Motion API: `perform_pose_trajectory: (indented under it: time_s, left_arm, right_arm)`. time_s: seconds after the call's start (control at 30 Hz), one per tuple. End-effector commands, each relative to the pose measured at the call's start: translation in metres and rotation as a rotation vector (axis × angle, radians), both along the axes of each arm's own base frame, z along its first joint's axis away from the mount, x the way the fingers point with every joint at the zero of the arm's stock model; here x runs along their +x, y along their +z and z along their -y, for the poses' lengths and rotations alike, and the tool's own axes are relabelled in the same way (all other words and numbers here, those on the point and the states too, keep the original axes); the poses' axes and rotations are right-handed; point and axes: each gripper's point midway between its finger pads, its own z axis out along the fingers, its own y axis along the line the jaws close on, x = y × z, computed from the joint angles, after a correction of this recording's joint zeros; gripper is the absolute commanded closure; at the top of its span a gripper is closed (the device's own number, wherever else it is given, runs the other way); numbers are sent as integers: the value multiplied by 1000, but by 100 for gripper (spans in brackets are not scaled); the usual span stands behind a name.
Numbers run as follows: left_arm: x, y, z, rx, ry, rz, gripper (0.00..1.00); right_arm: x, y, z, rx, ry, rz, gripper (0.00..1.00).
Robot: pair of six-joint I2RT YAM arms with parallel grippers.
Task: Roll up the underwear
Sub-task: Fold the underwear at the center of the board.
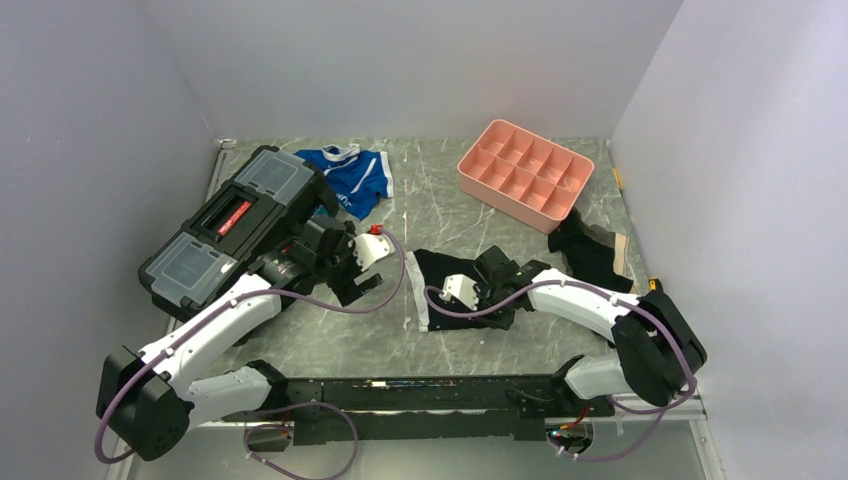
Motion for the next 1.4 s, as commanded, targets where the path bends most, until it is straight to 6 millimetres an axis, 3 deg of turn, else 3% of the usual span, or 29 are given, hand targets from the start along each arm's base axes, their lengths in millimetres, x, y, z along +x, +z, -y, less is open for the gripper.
perform_pose_trajectory:
  time_s: [0.0, 0.2, 0.5, 0.77, 1.0, 1.37]
  left_arm:
    - [2, 7, -2, -11, 1, 40, 1]
    - [-1, 4, -2, -22, -13, 46, 1]
    - [-14, -13, 5, -62, -94, 55, 1]
    - [-35, -28, 38, -154, -275, 69, 1]
    - [-54, -38, 82, -149, -449, 77, 1]
    - [-81, -61, 138, -34, -644, 69, 17]
  right_arm:
    - [-6, -12, 4, -35, 4, -38, 77]
    - [-8, -8, -1, -15, 12, -61, 91]
    - [-11, 9, -18, 61, 16, -136, 99]
    - [-3, 21, -25, 120, -27, -259, 100]
    - [3, 30, -35, 169, -53, -362, 100]
    - [5, 28, -28, 155, -77, -448, 100]
